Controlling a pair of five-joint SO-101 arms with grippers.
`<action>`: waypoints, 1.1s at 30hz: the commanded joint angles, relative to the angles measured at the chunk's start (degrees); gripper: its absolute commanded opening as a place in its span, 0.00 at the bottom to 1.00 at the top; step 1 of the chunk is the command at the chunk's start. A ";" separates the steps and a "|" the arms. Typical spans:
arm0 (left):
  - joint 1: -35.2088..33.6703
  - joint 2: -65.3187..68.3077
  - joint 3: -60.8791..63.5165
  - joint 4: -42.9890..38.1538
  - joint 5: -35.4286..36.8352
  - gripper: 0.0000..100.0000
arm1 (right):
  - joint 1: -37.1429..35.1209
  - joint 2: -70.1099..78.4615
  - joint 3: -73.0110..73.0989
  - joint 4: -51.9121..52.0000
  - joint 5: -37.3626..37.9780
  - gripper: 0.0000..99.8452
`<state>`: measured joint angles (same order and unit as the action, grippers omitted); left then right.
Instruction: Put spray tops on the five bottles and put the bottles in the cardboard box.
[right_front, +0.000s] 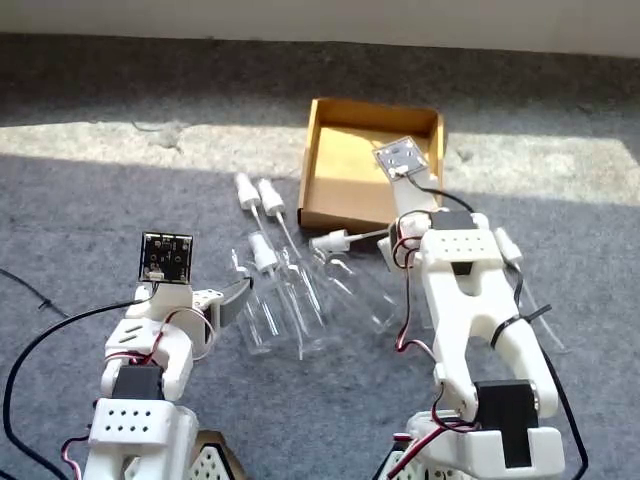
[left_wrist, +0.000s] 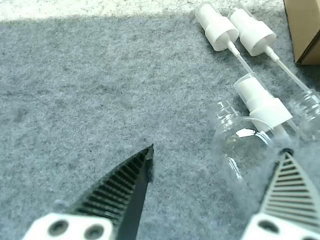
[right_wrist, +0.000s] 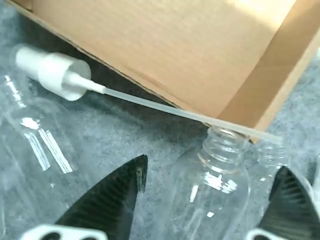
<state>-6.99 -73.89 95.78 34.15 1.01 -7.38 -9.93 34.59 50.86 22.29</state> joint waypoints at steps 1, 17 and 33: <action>-0.31 0.48 0.92 1.85 -0.53 0.34 | 0.48 -0.66 -0.22 -0.75 -0.35 0.27; -0.31 0.48 0.92 1.85 -0.53 0.34 | 2.07 -1.36 -0.92 4.97 -0.35 0.17; -0.31 0.48 0.92 1.85 -0.53 0.34 | 5.76 -40.48 -9.27 26.86 2.73 0.17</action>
<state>-6.99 -73.89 95.78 34.15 1.01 -2.20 -38.95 26.68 76.26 24.75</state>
